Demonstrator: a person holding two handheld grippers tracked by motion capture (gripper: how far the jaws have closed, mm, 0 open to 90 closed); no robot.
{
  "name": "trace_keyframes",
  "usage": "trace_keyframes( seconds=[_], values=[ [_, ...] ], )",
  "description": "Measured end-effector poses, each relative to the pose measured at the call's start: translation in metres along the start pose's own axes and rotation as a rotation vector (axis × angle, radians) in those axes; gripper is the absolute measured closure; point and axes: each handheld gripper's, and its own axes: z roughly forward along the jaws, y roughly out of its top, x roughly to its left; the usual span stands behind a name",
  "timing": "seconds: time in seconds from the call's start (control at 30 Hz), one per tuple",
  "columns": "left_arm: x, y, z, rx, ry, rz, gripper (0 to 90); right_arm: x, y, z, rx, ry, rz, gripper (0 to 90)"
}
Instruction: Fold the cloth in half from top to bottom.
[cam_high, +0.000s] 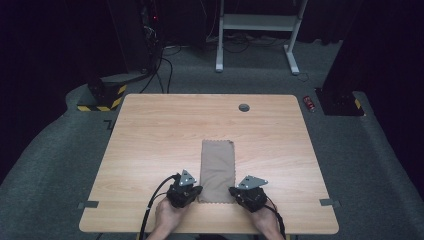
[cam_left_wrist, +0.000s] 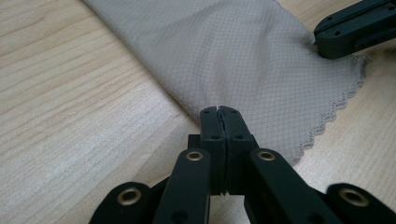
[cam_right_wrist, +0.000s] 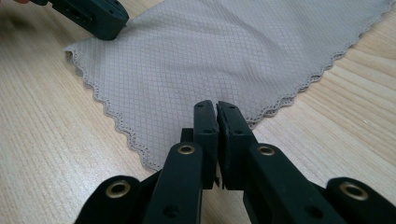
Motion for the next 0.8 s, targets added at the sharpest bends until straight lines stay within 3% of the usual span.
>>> trace_keyframes(
  seconds=[0.13,0.2,0.37,0.5,0.8],
  values=[
    [0.002,0.002,0.000,0.008,-0.012,0.001,87.3,-0.002,0.000,-0.001,-0.002,0.014,0.012,82.5],
    [0.003,0.003,0.001,0.006,-0.027,-0.014,78.4,-0.005,0.000,-0.002,-0.009,0.018,0.029,81.2],
    [0.009,0.012,0.002,-0.029,0.005,-0.008,63.5,-0.016,0.004,-0.005,-0.038,0.012,0.055,78.6],
    [0.021,0.022,0.005,-0.048,0.015,-0.047,56.6,-0.029,0.006,-0.002,-0.059,0.014,0.102,77.7],
    [0.052,0.048,0.021,-0.065,0.026,-0.103,51.0,-0.053,0.018,0.003,-0.097,0.006,0.160,73.8]
  ],
)
